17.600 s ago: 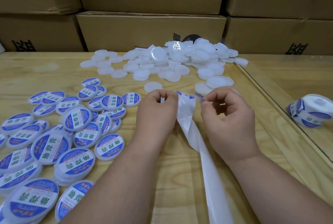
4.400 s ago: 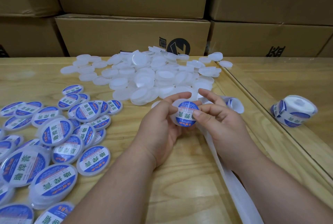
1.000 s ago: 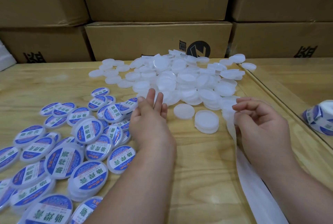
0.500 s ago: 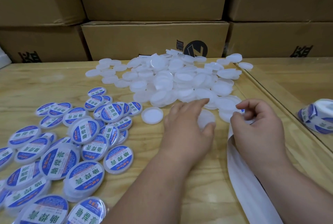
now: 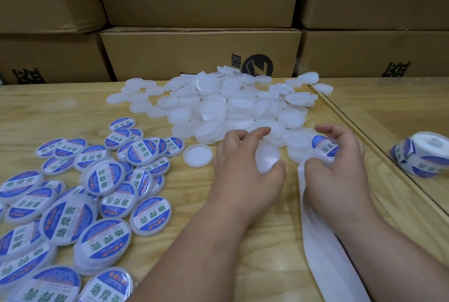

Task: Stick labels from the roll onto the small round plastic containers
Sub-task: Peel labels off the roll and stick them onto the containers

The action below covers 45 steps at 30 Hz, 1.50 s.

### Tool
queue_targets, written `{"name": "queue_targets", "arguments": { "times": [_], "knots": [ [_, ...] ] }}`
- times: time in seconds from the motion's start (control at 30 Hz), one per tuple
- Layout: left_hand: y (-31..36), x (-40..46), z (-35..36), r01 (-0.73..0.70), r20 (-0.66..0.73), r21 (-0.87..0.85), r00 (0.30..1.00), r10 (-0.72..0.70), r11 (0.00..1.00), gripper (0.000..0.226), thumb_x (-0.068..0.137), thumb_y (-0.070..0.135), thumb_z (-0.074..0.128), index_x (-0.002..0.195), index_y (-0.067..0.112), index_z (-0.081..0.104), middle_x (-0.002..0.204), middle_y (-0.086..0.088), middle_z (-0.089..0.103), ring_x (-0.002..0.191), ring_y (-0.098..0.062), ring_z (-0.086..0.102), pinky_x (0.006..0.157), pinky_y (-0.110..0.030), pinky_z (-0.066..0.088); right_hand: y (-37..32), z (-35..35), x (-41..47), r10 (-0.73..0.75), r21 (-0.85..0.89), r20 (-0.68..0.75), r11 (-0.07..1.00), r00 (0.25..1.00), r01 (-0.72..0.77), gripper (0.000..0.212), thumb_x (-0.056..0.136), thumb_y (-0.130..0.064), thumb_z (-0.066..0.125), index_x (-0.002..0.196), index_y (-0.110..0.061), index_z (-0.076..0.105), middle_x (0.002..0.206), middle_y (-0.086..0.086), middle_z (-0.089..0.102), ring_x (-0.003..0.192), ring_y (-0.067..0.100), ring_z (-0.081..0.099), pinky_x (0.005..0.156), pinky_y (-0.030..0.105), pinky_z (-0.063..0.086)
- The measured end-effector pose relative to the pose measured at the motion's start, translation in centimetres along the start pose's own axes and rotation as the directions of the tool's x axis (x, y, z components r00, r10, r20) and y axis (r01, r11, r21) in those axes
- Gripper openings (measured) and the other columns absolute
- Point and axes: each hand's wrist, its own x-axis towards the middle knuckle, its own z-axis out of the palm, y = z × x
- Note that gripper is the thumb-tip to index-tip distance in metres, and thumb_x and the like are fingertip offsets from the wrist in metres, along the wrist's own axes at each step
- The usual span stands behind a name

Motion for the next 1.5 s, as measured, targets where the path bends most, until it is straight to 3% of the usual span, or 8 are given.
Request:
{"name": "queue_targets", "arguments": {
  "times": [0.33,0.43,0.53,0.87,1.0,1.13,1.27,1.5],
  "knots": [
    [0.9,-0.2,-0.8,0.000,-0.184,-0.446,0.979,-0.092,0.895,0.020,0.091,0.054,0.050,0.092,0.037,0.060,0.088,0.015,0.068,0.078,-0.001,0.061,0.065,-0.015,0.048,0.2,0.2,-0.2,-0.066,0.248,0.172,0.969,0.983,0.022,0.066,0.071,0.001,0.044,0.115,-0.047,0.053,0.129,-0.013,0.055,0.094,0.005,0.062,0.068,0.018,0.048],
    [1.2,-0.2,-0.6,0.037,-0.099,-0.461,0.991,-0.093,0.886,0.015,0.081,0.046,0.068,0.089,0.038,0.058,0.083,0.021,0.069,0.074,0.003,0.063,0.064,-0.011,0.047,0.1,0.1,-0.5,-0.089,0.304,0.223,0.952,0.971,0.017,0.074,0.068,0.001,0.044,0.120,-0.052,0.051,0.133,-0.012,0.055,0.097,0.024,0.062,0.068,0.035,0.051],
    [1.1,-0.3,-0.5,0.085,0.062,-0.447,0.996,-0.064,0.890,0.020,0.079,0.043,0.073,0.092,0.041,0.058,0.085,0.016,0.072,0.080,-0.006,0.066,0.075,-0.033,0.058,-0.2,0.1,-0.7,-0.100,0.337,0.259,0.942,0.961,0.007,0.074,0.072,0.002,0.047,0.124,-0.051,0.050,0.134,-0.014,0.055,0.107,0.036,0.066,0.078,0.051,0.056],
    [0.6,-0.3,-0.4,0.047,0.083,-0.395,0.996,-0.015,0.917,0.022,0.084,0.033,0.076,0.097,0.043,0.060,0.091,0.016,0.071,0.071,-0.006,0.065,0.070,-0.025,0.056,0.0,0.4,-0.8,-0.118,0.380,0.284,0.925,0.952,0.001,0.067,0.078,0.000,0.051,0.122,-0.051,0.053,0.134,-0.016,0.054,0.099,0.019,0.075,0.086,0.034,0.061],
    [0.5,-0.1,-0.4,0.018,-0.007,-0.413,1.000,-0.023,0.911,0.020,0.086,0.029,0.072,0.094,0.044,0.061,0.088,0.016,0.070,0.067,-0.007,0.063,0.062,-0.016,0.051,0.2,0.4,-0.5,-0.117,0.263,0.205,0.963,0.972,0.061,0.057,0.080,-0.010,0.059,0.120,-0.049,0.051,0.098,-0.033,0.062,0.059,0.006,0.052,0.065,0.021,0.052],
    [0.5,-0.1,-0.4,0.035,-0.048,-0.435,0.997,-0.062,0.900,0.015,0.084,0.036,0.068,0.095,0.042,0.061,0.087,0.016,0.071,0.073,-0.013,0.067,0.069,-0.031,0.059,0.0,0.4,-0.5,-0.063,0.279,0.140,0.960,0.988,0.021,0.041,0.077,-0.021,0.069,0.100,-0.050,0.053,0.069,-0.006,0.058,0.054,0.011,0.051,0.053,0.019,0.045],
    [0.7,-0.2,-0.5,0.036,-0.074,-0.423,0.994,-0.075,0.906,0.013,0.086,0.039,0.067,0.096,0.041,0.061,0.088,0.015,0.072,0.074,-0.016,0.068,0.072,-0.042,0.060,0.1,0.4,-0.4,-0.058,0.192,0.059,0.980,0.997,0.045,0.030,0.076,-0.029,0.077,0.087,-0.043,0.053,0.091,0.012,0.054,0.062,0.015,0.052,0.058,0.018,0.045],
    [0.8,-0.2,-0.4,0.031,-0.049,-0.418,0.997,-0.056,0.908,0.011,0.083,0.039,0.068,0.093,0.043,0.066,0.091,0.022,0.071,0.078,-0.007,0.066,0.072,-0.024,0.055,-0.3,0.2,-0.3,-0.107,0.087,0.012,0.991,0.994,0.106,0.015,0.084,-0.014,0.078,0.081,-0.027,0.070,0.112,-0.010,0.051,0.068,-0.002,0.059,0.063,0.007,0.046]
  ]
}}
